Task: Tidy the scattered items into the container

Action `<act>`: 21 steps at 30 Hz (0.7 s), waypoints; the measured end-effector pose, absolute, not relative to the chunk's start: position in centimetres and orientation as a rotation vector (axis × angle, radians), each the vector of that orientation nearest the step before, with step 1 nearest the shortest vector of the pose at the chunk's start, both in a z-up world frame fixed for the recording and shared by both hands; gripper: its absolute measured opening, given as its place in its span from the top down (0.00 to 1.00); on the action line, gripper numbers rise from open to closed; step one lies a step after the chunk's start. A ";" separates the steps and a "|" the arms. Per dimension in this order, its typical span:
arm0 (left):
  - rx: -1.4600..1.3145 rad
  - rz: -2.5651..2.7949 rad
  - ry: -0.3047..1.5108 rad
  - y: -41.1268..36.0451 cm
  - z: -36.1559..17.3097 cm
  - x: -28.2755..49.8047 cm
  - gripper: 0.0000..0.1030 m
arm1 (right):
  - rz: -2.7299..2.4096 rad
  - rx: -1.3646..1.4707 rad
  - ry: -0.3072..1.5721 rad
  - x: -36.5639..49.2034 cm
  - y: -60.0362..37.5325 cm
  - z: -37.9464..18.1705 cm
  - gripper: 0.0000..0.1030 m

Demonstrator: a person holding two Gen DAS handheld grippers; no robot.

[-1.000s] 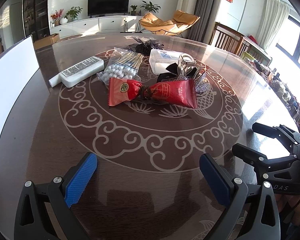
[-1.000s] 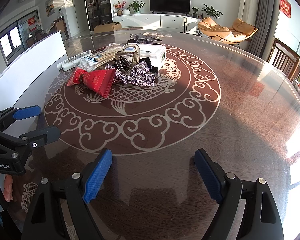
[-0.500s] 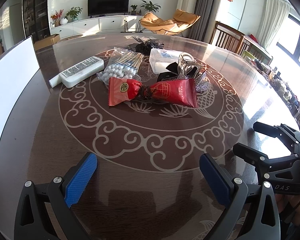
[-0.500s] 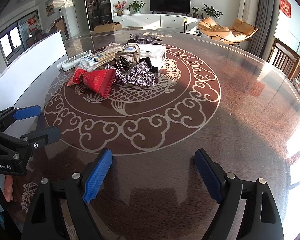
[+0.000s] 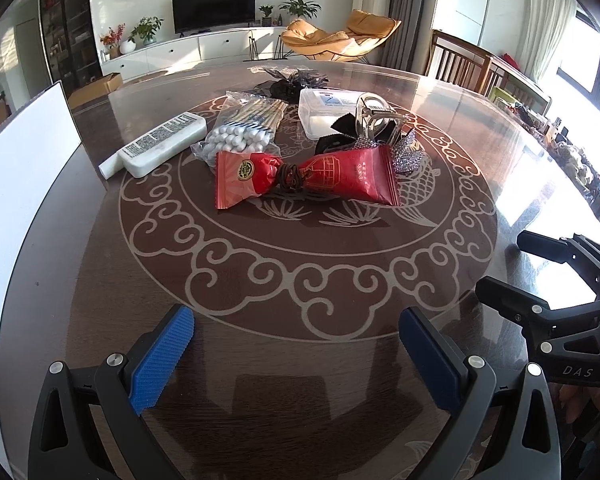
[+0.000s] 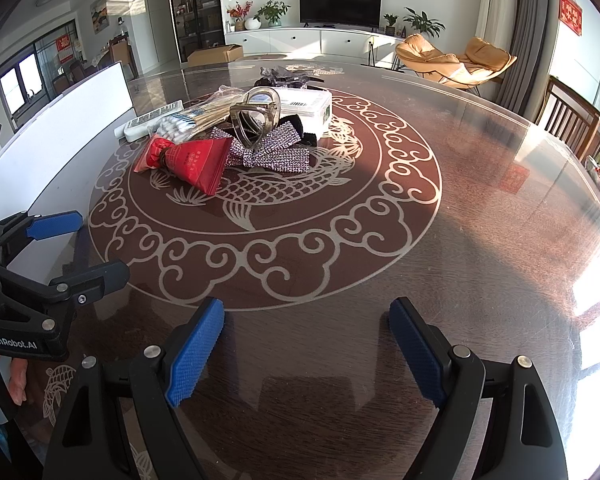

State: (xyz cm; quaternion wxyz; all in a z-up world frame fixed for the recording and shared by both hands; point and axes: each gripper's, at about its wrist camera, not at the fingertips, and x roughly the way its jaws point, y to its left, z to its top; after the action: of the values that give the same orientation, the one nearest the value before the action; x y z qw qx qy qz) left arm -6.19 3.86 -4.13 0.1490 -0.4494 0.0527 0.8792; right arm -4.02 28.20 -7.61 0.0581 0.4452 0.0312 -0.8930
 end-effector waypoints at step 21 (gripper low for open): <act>-1.308 2.541 0.206 4.1 -4.2 -5.8 0.00 | -2.706 1.349 0.095 -4.0 28.2 -7.6 0.17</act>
State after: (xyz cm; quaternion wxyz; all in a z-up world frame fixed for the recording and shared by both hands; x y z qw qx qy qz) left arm -5.80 4.06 -4.16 0.1374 -0.4522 0.0712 0.8784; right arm -4.01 28.20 -7.63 0.0581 0.4451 0.0312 -0.8930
